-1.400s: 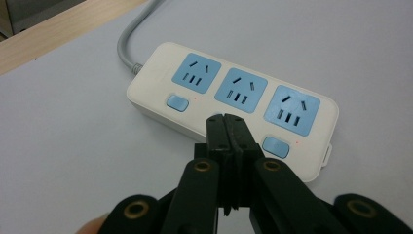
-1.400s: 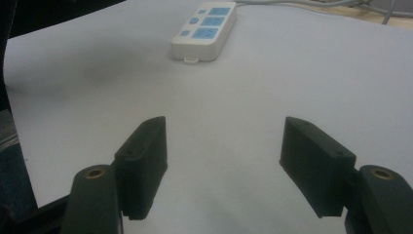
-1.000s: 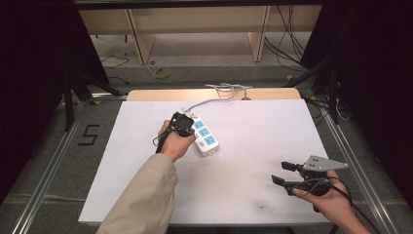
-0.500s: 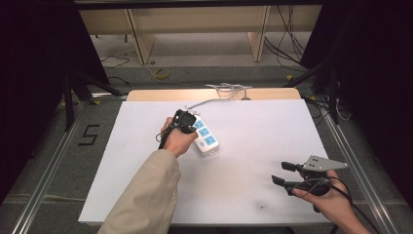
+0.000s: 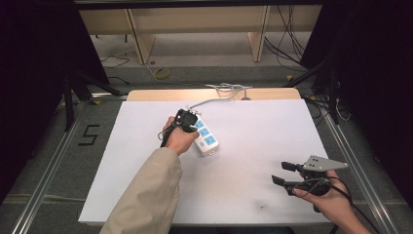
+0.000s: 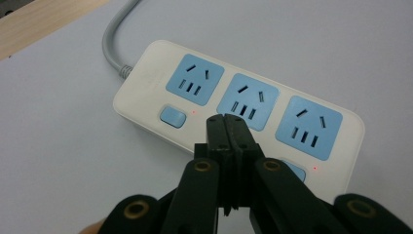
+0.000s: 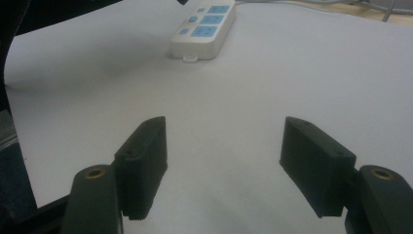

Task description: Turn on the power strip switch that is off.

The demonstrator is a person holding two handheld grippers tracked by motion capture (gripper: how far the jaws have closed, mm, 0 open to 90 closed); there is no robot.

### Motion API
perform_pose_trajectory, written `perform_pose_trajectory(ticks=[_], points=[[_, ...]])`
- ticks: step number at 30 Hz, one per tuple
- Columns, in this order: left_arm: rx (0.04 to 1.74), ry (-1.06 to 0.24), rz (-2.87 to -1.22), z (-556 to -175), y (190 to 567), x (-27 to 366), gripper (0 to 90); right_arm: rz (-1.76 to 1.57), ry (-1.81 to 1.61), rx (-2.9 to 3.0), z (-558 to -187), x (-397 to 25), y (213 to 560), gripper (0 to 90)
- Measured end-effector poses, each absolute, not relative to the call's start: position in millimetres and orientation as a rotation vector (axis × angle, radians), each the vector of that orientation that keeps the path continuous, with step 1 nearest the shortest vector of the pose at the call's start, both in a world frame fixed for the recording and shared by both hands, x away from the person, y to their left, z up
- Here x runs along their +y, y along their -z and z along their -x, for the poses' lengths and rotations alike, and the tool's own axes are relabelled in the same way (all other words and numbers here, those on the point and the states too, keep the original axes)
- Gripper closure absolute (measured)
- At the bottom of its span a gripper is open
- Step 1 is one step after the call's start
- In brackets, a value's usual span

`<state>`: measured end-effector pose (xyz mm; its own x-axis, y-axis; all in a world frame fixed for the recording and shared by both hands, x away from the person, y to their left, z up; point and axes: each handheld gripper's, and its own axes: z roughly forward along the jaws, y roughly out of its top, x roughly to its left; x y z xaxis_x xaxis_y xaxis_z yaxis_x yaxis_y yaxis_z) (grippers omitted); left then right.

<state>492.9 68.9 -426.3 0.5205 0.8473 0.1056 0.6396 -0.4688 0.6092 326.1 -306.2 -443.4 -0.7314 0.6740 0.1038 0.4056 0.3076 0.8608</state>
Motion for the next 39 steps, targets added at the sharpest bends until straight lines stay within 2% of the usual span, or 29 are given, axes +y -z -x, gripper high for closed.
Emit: perform_pose_trajectory(ticks=[39], points=[[1.238, -0.529, -2.317, -508.4, 435.9, 57.8, 89.9, -0.981, -1.395, 2.306, -326.4, -306.7, 444.2, 34.3]])
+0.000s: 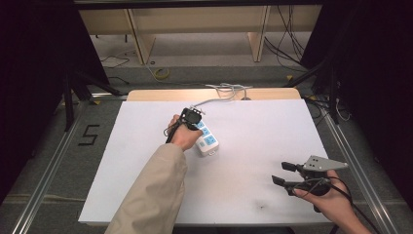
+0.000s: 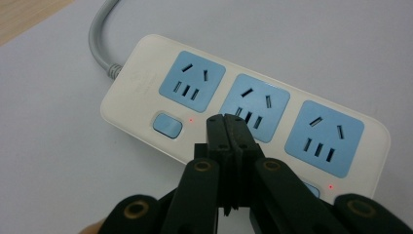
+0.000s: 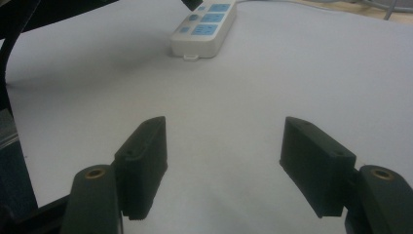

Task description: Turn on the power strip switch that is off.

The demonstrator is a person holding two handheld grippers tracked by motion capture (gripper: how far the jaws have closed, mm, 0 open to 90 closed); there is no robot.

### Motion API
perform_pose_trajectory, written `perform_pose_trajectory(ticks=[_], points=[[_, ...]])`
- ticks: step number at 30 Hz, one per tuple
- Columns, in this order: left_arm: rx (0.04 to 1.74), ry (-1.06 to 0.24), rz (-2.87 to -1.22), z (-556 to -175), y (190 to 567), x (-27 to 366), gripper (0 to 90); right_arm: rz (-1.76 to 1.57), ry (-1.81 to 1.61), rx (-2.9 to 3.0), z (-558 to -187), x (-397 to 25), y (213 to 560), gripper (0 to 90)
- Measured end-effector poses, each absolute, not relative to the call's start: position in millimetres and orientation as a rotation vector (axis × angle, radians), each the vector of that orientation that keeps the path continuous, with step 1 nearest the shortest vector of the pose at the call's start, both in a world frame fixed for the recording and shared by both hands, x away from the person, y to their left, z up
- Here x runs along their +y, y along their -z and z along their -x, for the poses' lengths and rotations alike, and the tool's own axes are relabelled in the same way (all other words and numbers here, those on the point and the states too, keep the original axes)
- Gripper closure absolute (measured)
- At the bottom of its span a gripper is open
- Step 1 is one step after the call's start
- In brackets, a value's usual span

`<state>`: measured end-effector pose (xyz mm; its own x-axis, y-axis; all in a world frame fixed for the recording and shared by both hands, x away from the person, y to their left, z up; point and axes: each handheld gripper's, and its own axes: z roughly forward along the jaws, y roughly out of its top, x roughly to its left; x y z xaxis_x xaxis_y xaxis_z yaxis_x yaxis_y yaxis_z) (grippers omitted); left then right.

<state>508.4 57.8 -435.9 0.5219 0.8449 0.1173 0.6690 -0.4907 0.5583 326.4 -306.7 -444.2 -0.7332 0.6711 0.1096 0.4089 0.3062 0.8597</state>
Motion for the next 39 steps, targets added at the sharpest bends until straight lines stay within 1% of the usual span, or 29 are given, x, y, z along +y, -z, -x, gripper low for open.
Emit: perform_pose_trajectory(ticks=[39], points=[[1.257, -0.508, -2.363, -512.5, 440.4, 54.2, 90.0, -0.972, -1.388, 2.311, -326.1, -306.4, 443.8, 34.4]])
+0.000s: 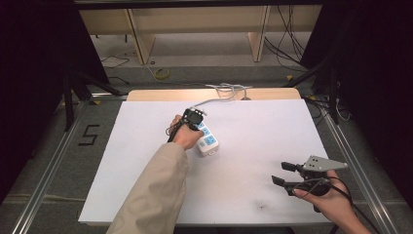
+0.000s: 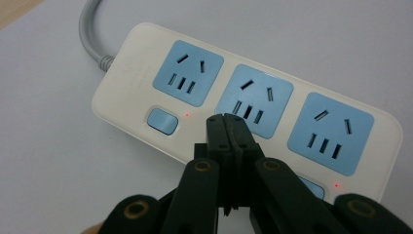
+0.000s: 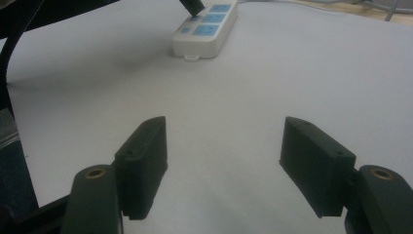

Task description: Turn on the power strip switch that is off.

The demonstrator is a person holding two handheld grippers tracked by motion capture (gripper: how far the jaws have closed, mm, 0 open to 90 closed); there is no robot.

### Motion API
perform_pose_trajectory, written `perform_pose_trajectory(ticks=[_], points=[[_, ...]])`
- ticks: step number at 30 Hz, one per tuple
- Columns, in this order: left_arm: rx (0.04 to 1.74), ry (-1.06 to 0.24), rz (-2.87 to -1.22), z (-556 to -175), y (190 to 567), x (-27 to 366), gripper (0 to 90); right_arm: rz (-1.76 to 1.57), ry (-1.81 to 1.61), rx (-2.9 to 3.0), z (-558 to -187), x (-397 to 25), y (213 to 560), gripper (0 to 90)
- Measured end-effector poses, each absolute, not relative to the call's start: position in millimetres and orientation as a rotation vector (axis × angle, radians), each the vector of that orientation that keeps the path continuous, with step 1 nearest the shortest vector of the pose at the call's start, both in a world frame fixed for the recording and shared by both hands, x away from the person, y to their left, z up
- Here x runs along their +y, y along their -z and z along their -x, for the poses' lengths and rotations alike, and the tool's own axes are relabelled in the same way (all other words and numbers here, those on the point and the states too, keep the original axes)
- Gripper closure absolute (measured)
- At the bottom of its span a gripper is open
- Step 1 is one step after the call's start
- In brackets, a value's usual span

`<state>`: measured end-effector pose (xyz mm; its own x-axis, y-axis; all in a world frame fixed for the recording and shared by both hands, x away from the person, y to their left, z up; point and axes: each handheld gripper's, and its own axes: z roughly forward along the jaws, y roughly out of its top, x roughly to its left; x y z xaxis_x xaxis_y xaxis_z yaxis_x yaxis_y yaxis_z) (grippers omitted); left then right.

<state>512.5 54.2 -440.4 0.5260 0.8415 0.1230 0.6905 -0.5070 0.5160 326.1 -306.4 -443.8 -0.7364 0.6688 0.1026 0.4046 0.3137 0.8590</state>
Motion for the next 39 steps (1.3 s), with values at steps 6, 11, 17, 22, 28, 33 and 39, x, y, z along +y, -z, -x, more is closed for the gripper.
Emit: perform_pose_trajectory(ticks=[6, 11, 17, 22, 28, 33, 39], points=[[1.252, -0.507, -2.386, -513.8, 439.9, 52.2, 90.0, -0.973, -1.391, 2.309, -326.2, -306.6, 444.0, 34.4], [1.253, -0.499, -2.399, -515.0, 439.4, 52.0, 90.0, -0.97, -1.388, 2.312, -325.9, -306.4, 443.8, 34.4], [1.258, -0.498, -2.403, -515.7, 439.5, 51.0, 90.0, -0.971, -1.386, 2.315, -325.9, -306.2, 443.9, 34.4], [1.243, -0.507, -2.423, -515.7, 439.5, 49.8, 90.0, -0.972, -1.388, 2.315, -325.9, -306.0, 444.2, 34.4], [1.242, -0.514, -2.439, -516.5, 439.4, 47.6, 90.0, -0.972, -1.388, 2.316, -325.7, -305.8, 444.1, 34.4], [1.254, -0.498, -2.435, -517.8, 438.9, 48.8, 90.0, -0.972, -1.385, 2.318, -325.5, -305.6, 444.0, 34.4], [1.281, -0.477, -2.424, -519.5, 438.5, 49.2, 90.0, -0.972, -1.383, 2.32, -325.7, -305.2, 444.2, 34.4]])
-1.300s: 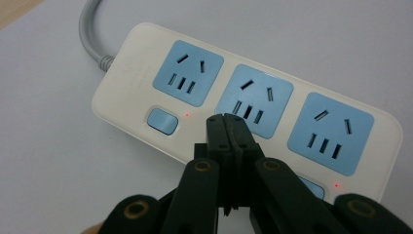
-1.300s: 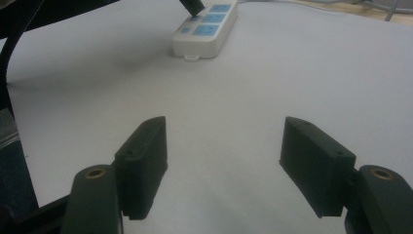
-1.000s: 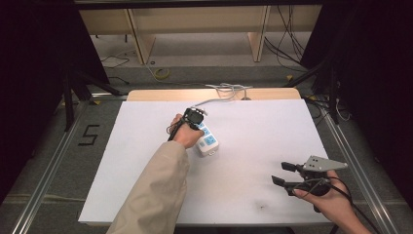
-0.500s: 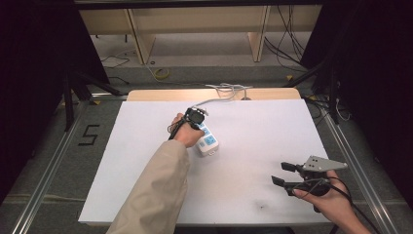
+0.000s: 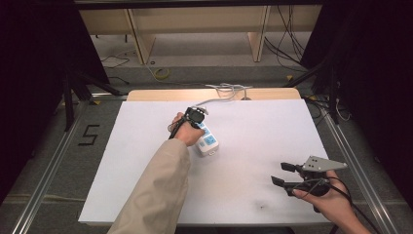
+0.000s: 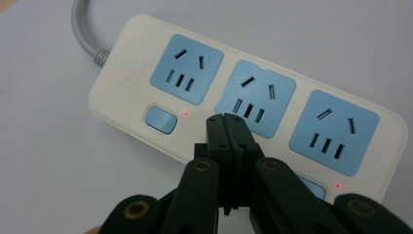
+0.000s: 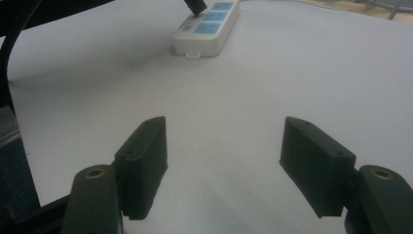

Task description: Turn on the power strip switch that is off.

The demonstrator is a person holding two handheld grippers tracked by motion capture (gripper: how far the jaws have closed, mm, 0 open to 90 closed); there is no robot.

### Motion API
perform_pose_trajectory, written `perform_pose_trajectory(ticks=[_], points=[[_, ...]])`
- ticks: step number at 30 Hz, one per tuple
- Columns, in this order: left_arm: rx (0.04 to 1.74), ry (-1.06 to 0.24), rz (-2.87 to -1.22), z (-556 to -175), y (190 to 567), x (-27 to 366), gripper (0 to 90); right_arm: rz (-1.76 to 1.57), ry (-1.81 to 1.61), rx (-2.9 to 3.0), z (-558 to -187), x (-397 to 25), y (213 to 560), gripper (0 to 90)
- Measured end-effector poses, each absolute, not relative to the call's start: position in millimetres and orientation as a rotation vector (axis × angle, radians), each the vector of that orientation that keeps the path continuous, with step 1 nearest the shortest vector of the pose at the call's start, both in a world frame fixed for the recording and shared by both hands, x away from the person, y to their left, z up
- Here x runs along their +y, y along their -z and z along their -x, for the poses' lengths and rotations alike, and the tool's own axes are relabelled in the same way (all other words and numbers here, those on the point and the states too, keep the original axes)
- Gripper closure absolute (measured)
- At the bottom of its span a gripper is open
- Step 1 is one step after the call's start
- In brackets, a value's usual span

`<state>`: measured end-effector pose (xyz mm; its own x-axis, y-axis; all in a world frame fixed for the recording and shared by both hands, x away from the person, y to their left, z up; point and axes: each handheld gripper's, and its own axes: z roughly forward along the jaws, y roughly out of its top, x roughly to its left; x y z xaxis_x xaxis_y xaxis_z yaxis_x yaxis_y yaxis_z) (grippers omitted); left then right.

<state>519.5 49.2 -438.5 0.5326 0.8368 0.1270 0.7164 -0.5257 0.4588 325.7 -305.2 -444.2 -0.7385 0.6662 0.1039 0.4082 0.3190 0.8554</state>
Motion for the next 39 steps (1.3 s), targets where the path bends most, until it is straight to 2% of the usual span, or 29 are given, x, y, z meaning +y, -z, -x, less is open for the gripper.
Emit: perform_pose_trajectory(ticks=[39], points=[[1.312, -0.48, -2.469, -523.9, 437.1, 41.7, 90.0, -0.965, -1.386, 2.327, -325.4, -304.5, 444.5, 34.3]])
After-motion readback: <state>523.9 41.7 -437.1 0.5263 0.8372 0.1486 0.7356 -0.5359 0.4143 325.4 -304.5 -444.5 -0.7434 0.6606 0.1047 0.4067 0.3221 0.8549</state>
